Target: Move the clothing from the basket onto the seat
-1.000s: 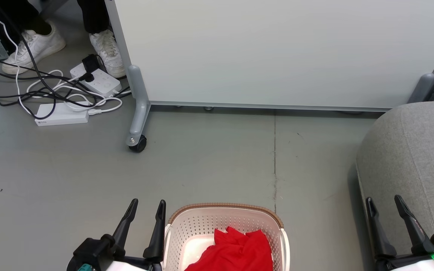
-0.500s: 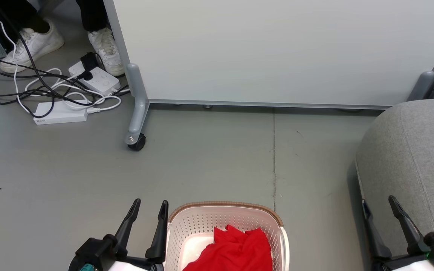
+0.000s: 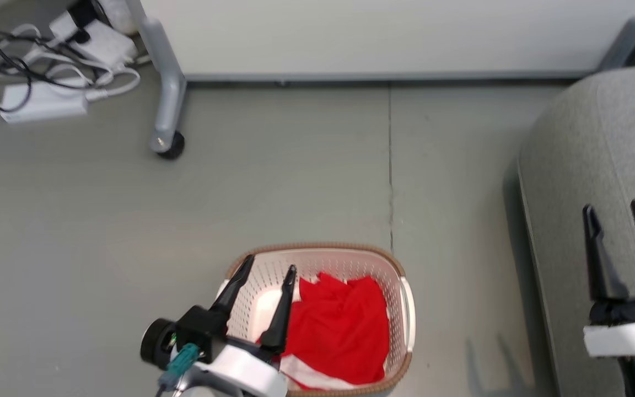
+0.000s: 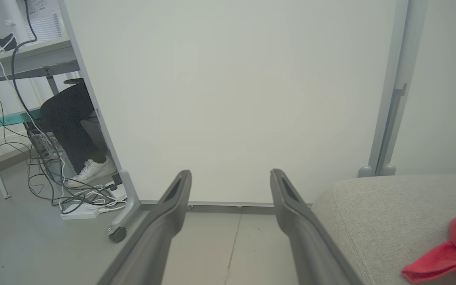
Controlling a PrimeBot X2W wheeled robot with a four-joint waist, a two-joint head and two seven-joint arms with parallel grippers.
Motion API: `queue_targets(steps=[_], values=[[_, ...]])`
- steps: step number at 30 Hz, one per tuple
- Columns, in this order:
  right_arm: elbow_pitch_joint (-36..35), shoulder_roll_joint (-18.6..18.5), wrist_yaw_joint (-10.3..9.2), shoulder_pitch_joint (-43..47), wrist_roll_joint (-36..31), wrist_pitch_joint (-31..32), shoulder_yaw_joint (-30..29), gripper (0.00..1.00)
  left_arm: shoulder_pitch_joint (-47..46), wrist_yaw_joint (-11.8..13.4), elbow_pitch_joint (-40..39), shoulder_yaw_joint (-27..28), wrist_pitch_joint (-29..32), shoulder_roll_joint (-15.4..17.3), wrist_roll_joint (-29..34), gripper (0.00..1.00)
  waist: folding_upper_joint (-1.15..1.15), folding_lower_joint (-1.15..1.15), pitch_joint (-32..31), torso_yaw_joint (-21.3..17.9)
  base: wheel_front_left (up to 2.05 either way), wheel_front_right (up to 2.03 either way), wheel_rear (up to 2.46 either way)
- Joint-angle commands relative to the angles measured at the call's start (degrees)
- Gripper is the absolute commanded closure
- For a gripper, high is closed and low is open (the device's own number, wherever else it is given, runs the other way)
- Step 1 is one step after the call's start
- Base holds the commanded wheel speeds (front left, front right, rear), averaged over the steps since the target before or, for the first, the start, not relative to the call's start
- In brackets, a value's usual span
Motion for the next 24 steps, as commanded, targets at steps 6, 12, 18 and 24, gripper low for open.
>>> queue_targets(steps=[6, 12, 18, 24], values=[[-2.5, -2.1, 0.05, -6.5, 1.8, -0.2, -2.7, 0.0, -10.9, 3.4, 7.4, -5.9, -0.1, 0.2, 1.6, 0.0, 0.0, 0.0, 17.2, -5.3, 0.0, 0.0, 0.0], [-5.5, -4.5, 0.05, -9.1, 2.7, -0.2, -2.6, 0.0, -21.6, 5.0, 15.6, -10.4, -0.1, 0.2, 2.6, 0.0, 0.0, 0.0, 27.6, -8.4, 0.0, 0.0, 0.0], [-7.8, -4.7, 0.05, -11.9, 2.6, -0.2, -1.6, 0.0, -31.3, 5.2, 28.0, -12.3, -0.1, 0.3, 3.5, 0.0, 0.0, 0.0, 35.2, -11.9, 0.0, 0.0, 0.0], [-9.0, -3.5, 0.04, -13.7, 3.1, -0.2, -0.1, 0.0, -39.5, 3.1, 43.0, -16.0, -0.1, 0.3, 6.2, 0.0, 0.0, 0.0, 39.9, -15.0, 0.0, 0.0, 0.0]])
